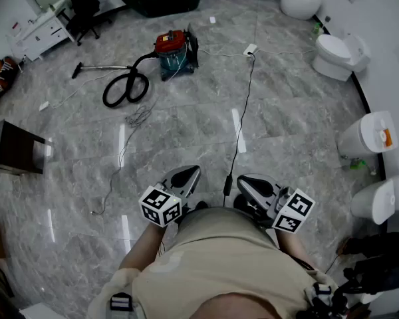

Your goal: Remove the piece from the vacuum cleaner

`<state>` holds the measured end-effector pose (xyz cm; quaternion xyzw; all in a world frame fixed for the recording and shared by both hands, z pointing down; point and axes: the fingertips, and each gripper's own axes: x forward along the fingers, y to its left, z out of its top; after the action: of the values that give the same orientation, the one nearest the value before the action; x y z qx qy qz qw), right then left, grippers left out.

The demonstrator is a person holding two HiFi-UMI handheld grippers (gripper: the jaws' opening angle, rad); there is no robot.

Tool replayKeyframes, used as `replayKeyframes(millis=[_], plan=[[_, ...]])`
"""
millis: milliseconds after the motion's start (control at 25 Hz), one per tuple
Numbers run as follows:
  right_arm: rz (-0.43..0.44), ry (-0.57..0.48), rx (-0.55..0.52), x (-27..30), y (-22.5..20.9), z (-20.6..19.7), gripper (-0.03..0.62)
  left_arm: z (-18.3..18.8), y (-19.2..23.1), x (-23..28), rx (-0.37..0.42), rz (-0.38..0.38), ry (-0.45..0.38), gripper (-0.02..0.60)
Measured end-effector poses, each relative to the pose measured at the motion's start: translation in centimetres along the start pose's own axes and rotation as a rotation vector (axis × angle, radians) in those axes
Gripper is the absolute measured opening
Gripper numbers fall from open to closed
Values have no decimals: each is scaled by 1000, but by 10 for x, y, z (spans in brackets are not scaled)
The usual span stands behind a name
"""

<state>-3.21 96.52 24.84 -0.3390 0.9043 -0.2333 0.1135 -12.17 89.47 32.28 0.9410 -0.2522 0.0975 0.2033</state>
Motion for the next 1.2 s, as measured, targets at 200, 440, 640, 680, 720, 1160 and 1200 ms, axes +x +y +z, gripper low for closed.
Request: replayKeyframes(millis=[200, 440, 640, 680, 720, 1160, 1200], plan=[[18, 13, 26, -26, -40, 11, 2, 1, -19, 39, -25, 34, -20, 5], [60, 28, 38, -47, -71, 33, 2, 6, -40, 83, -36, 55, -27, 5], [96, 23, 71, -86, -92, 45, 2, 4, -72, 122, -34, 63, -5, 5], [104, 21, 76, -92, -96, 46, 2, 3, -77, 128, -31, 69, 2, 5], [113, 18, 84, -97, -101, 48, 2, 3, -81, 134, -27, 77, 8, 5], [162, -6, 194, -128, -145, 75, 2, 14, -96, 186, 13, 112, 71, 5], [159, -9, 202, -124, -150, 74, 2, 16, -89, 187, 17, 117, 64, 5]])
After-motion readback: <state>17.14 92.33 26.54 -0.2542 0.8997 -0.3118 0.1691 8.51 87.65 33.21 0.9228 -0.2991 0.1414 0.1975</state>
